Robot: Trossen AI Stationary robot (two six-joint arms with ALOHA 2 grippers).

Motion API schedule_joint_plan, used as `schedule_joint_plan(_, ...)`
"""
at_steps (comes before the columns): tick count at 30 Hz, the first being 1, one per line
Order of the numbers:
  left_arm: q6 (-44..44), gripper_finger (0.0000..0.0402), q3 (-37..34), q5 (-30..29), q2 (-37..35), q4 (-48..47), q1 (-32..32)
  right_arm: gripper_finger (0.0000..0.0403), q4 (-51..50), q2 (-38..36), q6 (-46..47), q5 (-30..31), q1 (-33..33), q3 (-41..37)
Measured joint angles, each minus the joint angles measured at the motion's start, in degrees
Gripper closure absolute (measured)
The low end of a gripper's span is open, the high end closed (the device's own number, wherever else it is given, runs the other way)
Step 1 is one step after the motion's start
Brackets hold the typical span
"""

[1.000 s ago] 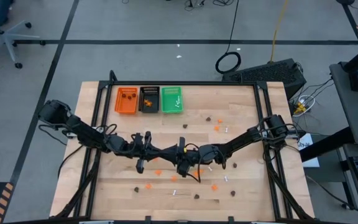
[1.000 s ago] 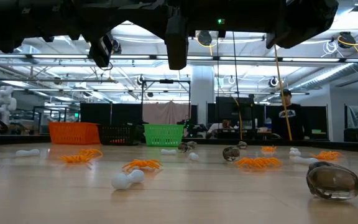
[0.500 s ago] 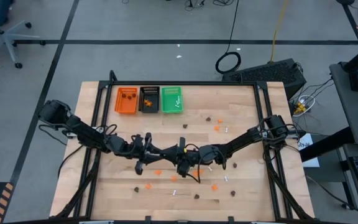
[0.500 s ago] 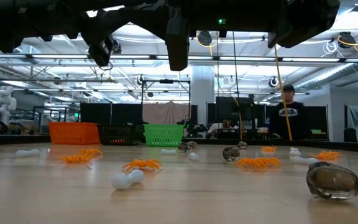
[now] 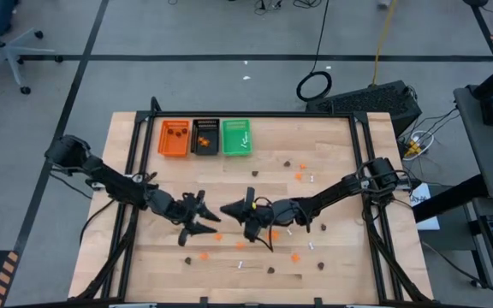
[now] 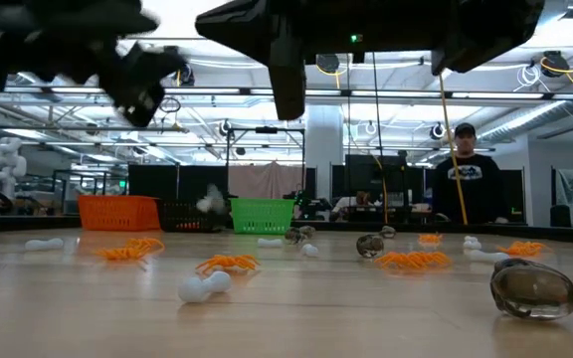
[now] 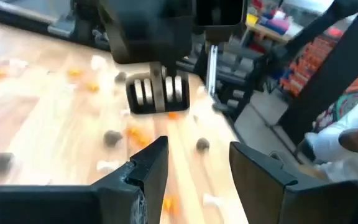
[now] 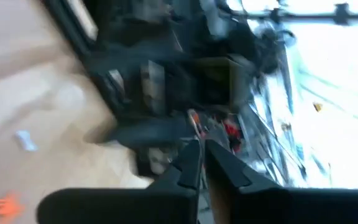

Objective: Sort Halloween decoration
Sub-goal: Put the white bone toy into the green bin

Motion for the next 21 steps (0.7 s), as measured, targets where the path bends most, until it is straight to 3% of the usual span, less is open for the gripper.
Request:
schedule_joint_plan(8, -0.9, 0.0226, -2.0, -4.1, -7.2, -12.6, -0.4, 0.039, -5.3, 0.1, 12.1, 7.7, 1.9, -0.2)
schedule_joint_plan(17, 0.3, 0.0226, -2.2, -12.6, -7.2, -22.7, -1.6, 0.039, -17.5, 0.2, 34.7, 6.6, 2.7, -0.2)
schedule_joint_plan(21, -0.5, 0.0226, -2.1, -16.1, -7.3, -26.3, -1.6, 0.039, -21.3, 0.2, 43.0, 2.0, 2.2, -0.2)
